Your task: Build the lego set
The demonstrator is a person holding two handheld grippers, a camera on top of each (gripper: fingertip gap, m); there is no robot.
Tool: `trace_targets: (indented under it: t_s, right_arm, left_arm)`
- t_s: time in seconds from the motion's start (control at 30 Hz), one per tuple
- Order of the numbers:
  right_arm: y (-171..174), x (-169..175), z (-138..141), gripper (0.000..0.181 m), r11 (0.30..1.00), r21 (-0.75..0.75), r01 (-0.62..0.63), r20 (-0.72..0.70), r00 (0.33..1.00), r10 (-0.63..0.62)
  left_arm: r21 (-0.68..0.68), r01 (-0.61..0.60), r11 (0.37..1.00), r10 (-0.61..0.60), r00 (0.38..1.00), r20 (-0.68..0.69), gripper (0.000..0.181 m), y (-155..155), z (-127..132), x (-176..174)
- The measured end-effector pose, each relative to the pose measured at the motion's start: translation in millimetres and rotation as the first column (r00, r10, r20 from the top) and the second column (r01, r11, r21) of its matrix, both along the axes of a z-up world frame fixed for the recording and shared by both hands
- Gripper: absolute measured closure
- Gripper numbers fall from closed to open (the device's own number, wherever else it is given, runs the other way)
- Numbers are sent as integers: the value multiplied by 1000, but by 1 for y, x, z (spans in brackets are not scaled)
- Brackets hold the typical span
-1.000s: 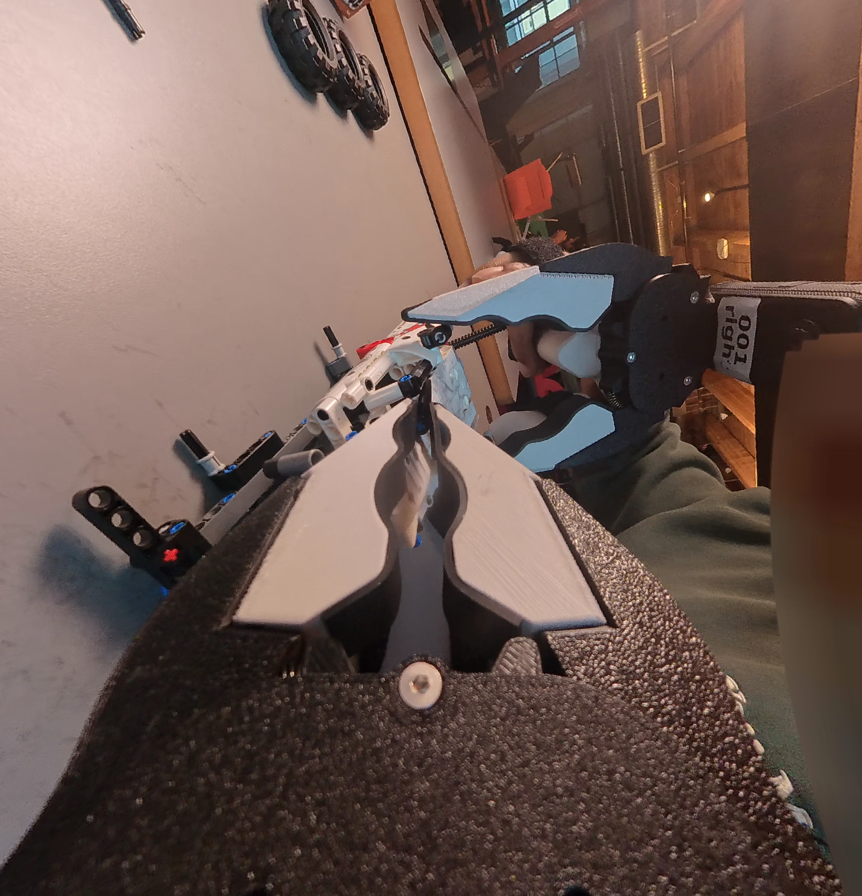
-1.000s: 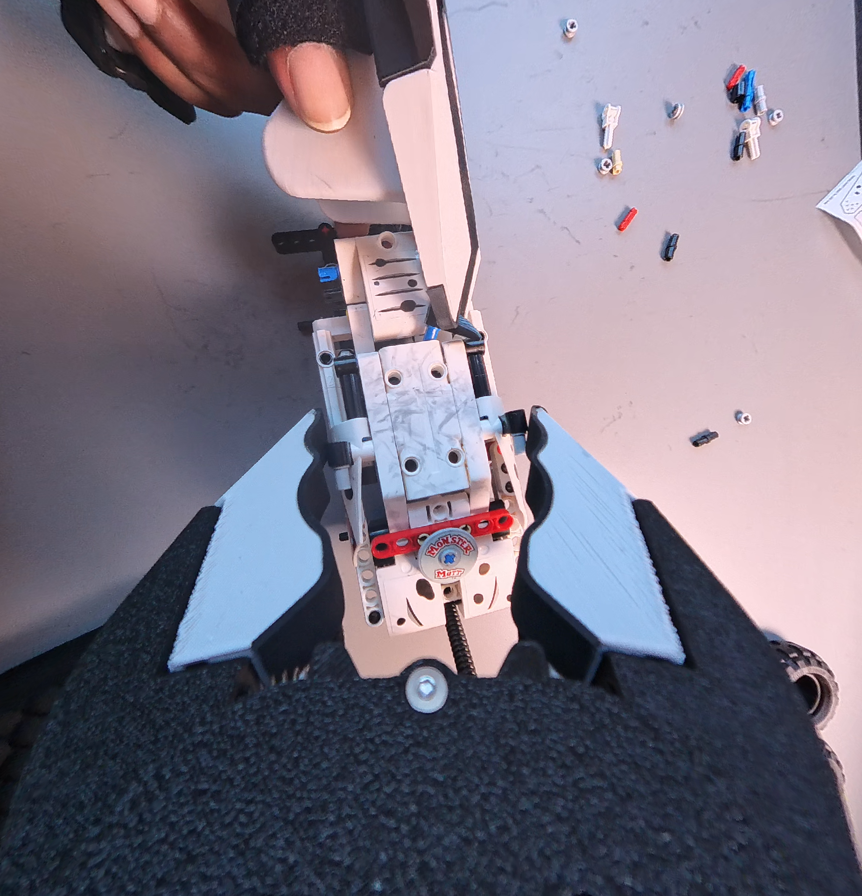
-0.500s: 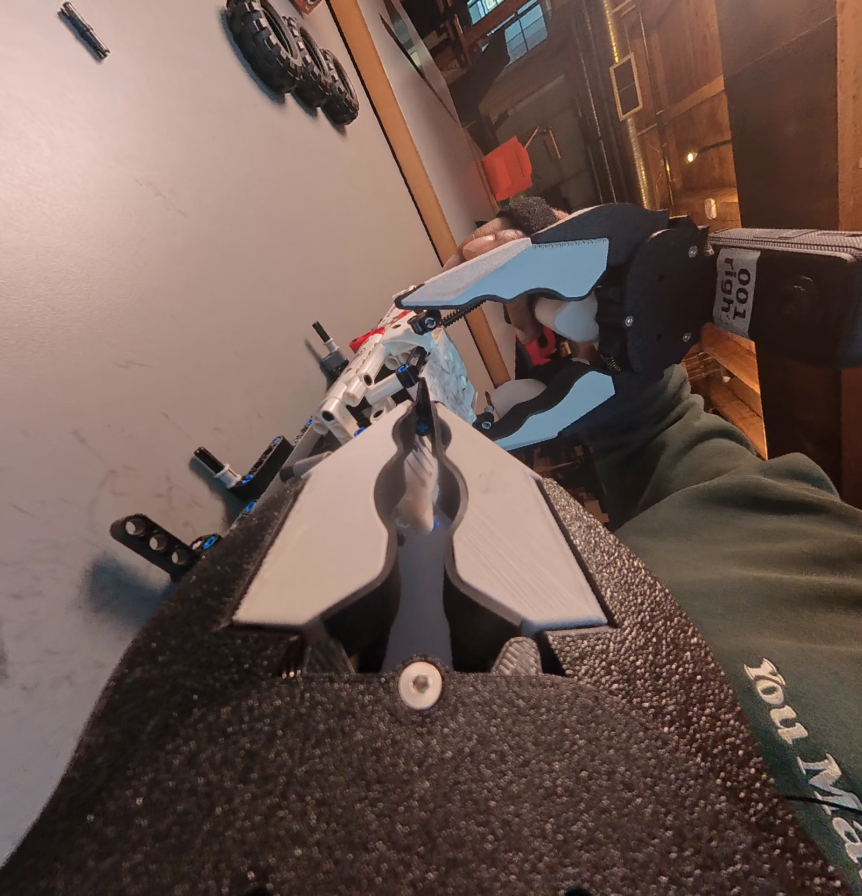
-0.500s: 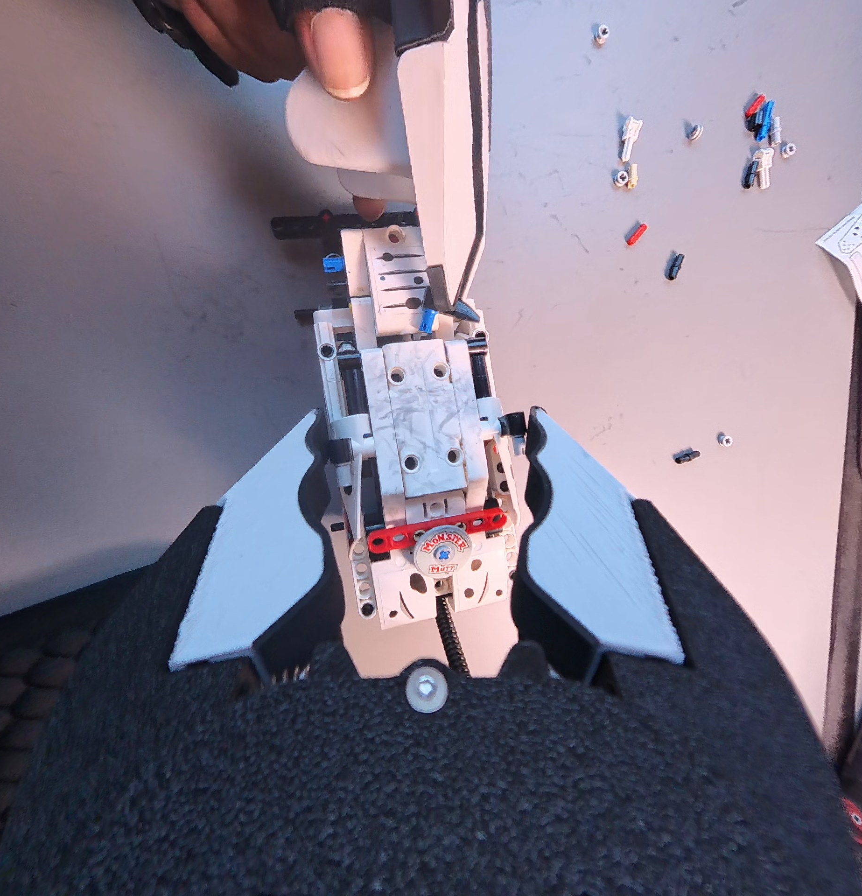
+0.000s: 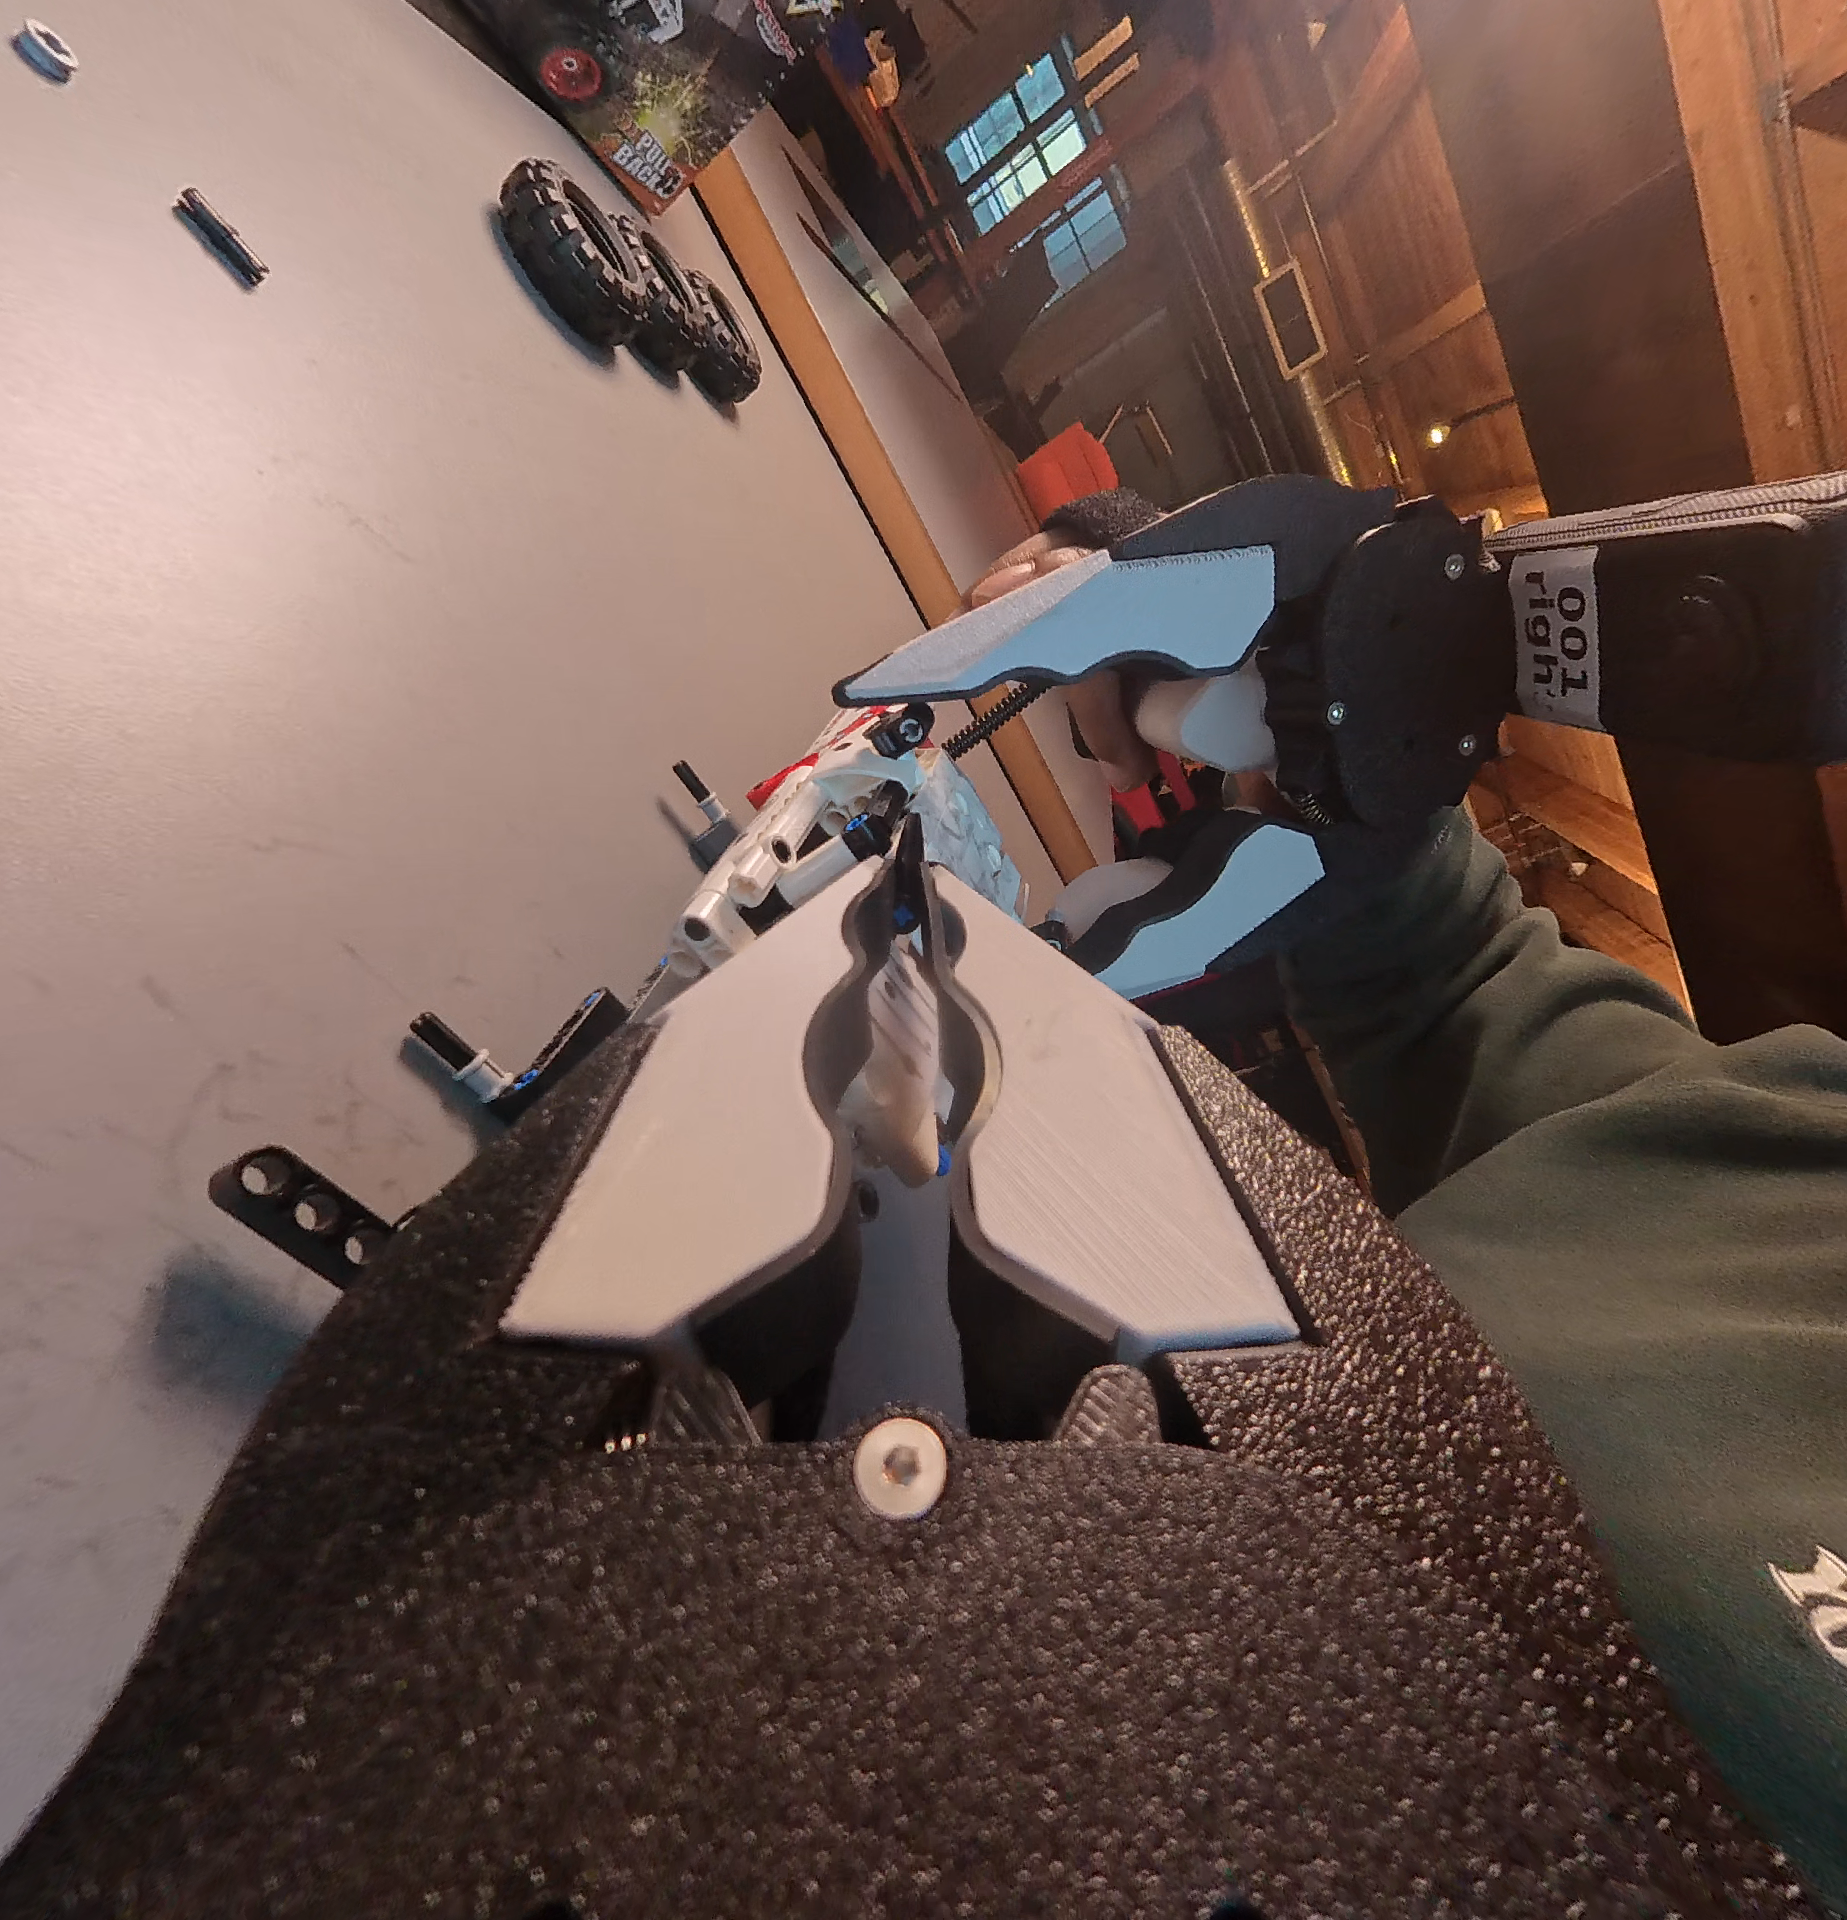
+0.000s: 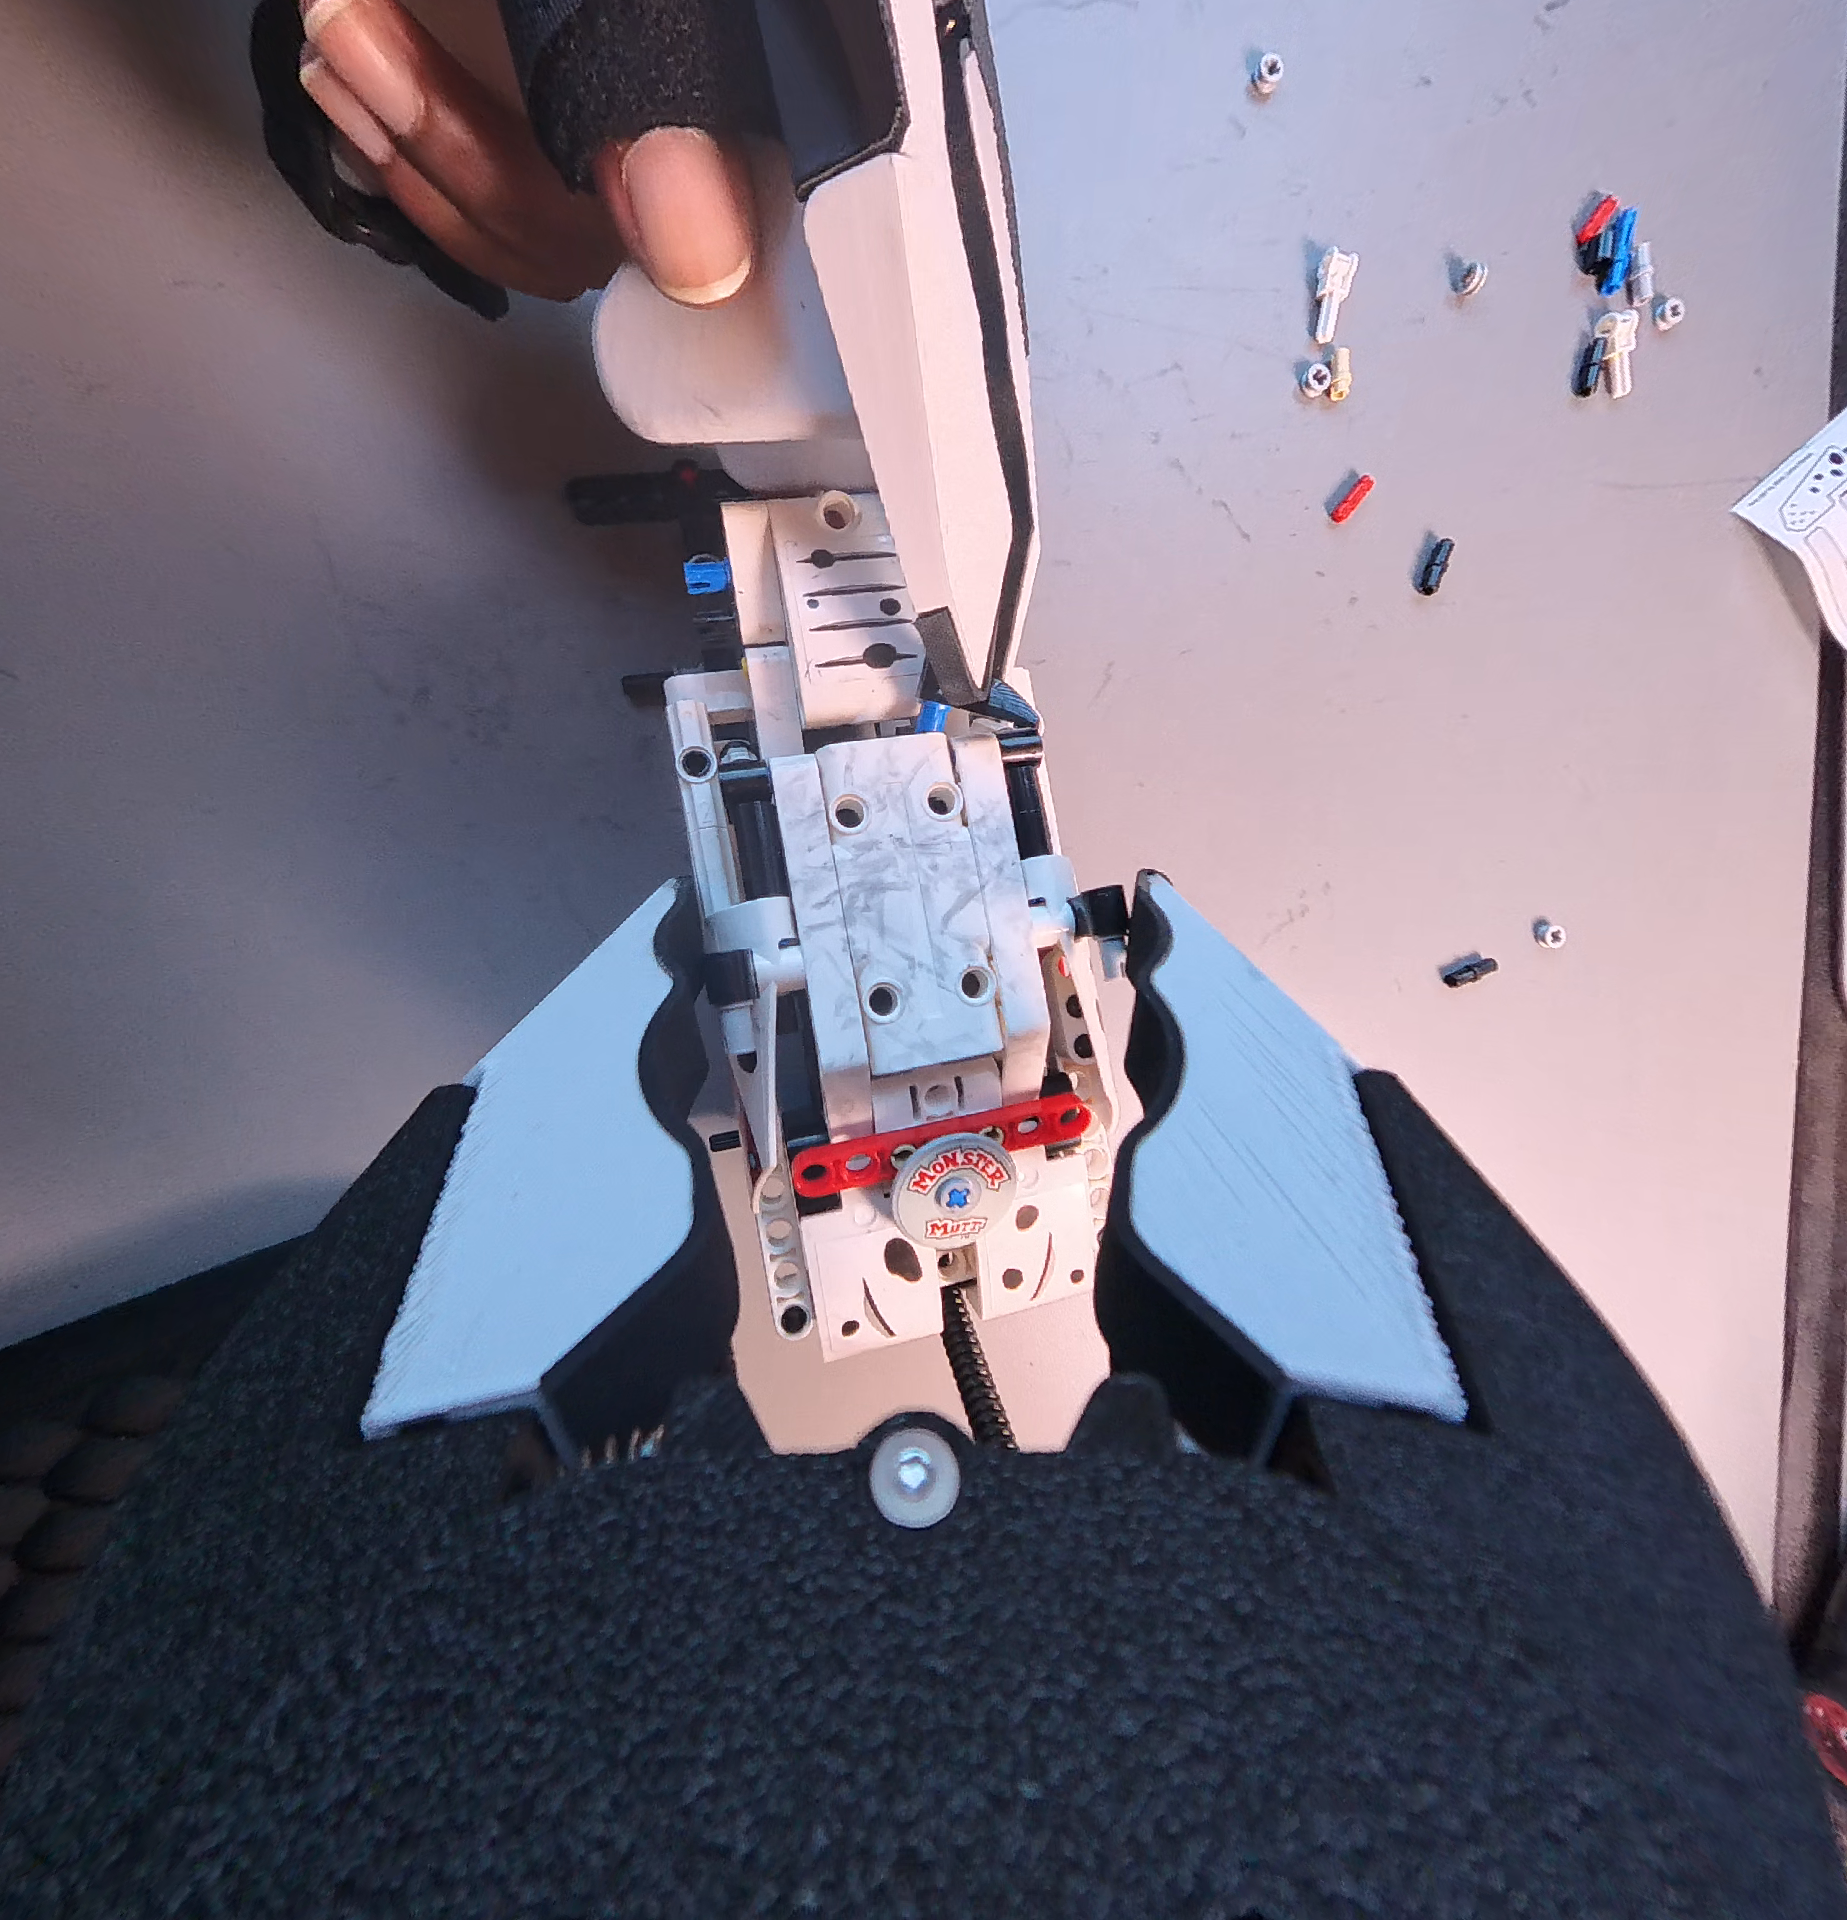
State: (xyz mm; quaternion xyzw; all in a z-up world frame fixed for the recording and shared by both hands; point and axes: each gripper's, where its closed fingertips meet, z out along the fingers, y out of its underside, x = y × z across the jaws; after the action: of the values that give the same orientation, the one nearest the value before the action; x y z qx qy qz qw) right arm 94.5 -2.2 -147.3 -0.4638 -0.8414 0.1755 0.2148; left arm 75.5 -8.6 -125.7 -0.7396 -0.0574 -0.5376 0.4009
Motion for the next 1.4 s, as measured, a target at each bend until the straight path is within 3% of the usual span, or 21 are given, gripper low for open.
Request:
trace_targets:
  t_s: [0.33,0.5,0.67,0.93,1.2,1.3,1.4]
  right_arm:
    - [0,0,-1,99,1000,24,18,-15,1000,-18]
    - [-2,4,1,100,1000,10,21,5,1000,-21]
    - [-13,-7,37,131,979,-204,21,-44,999,-30]
    - [-8,-17,18,166,953,-303,22,144,989,23]
    - [-7,-13,19,178,942,-320,-97,282,940,192]
    - [-8,-11,19,179,949,-280,-145,352,904,242]
    - [-8,-10,19,179,954,-228,-195,413,868,276]
  left_arm:
    - [93,-34,995,39,998,-58,177,0,0,1]
    - [94,20,995,-17,999,-31,177,-3,1,4]
    - [97,35,995,-30,998,-56,177,-1,0,10]
    - [96,42,995,-36,998,-59,177,0,0,11]
    - [90,102,991,-97,994,-50,176,-1,2,12]
    - [104,172,980,-157,978,-140,176,-2,1,13]
    - [107,278,955,-228,912,-341,173,-5,-2,11]
